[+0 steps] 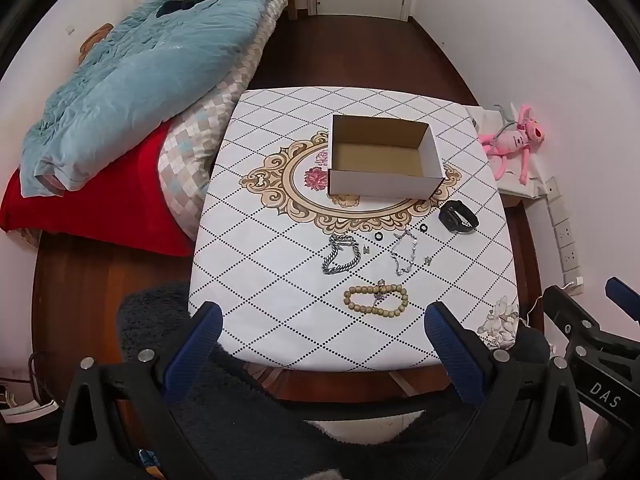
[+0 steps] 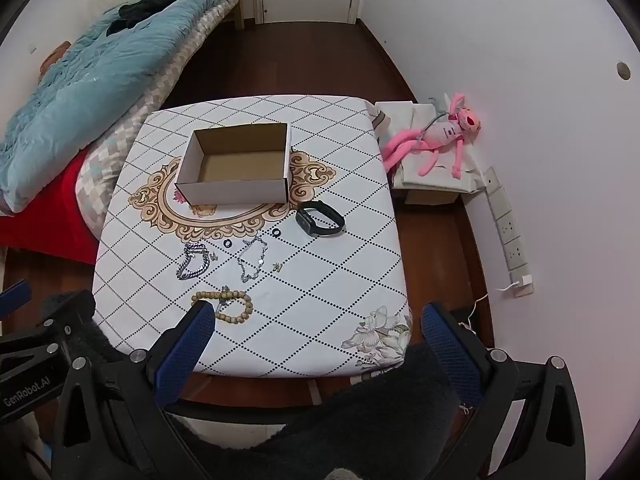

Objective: Organize jewelry

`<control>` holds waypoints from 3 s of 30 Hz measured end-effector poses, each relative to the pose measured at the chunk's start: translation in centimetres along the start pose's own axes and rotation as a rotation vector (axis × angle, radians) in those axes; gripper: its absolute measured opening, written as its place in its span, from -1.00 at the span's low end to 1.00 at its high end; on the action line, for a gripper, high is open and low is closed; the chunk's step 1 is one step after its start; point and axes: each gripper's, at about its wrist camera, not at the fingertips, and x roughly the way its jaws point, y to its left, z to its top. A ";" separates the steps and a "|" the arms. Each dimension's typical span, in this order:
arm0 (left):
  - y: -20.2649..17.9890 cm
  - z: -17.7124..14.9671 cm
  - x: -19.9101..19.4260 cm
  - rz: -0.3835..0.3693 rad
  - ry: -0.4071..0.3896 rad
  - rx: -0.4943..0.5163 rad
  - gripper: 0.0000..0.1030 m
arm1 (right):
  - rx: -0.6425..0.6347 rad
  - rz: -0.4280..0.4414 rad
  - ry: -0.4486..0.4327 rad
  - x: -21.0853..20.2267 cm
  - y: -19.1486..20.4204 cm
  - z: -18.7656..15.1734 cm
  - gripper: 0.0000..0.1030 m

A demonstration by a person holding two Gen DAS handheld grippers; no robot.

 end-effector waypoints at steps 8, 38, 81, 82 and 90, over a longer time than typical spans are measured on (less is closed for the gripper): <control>0.1 0.1 -0.1 0.007 -0.011 0.002 1.00 | -0.002 0.008 -0.002 0.0 0.1 -0.3 1.00; 0.1 0.2 -1.6 0.003 -0.047 0.006 1.00 | 0.005 0.010 -0.024 -1.3 -0.5 0.1 1.00; -0.5 0.1 -2.5 -0.002 -0.063 0.011 1.00 | 0.011 0.010 -0.022 -1.8 -0.8 -0.4 1.00; -0.5 0.1 -2.4 -0.002 -0.063 0.010 1.00 | 0.011 0.011 -0.022 -1.7 -0.8 -0.4 1.00; -0.5 0.2 -2.6 -0.005 -0.064 0.010 1.00 | 0.014 0.011 -0.023 -1.8 -0.9 -0.4 1.00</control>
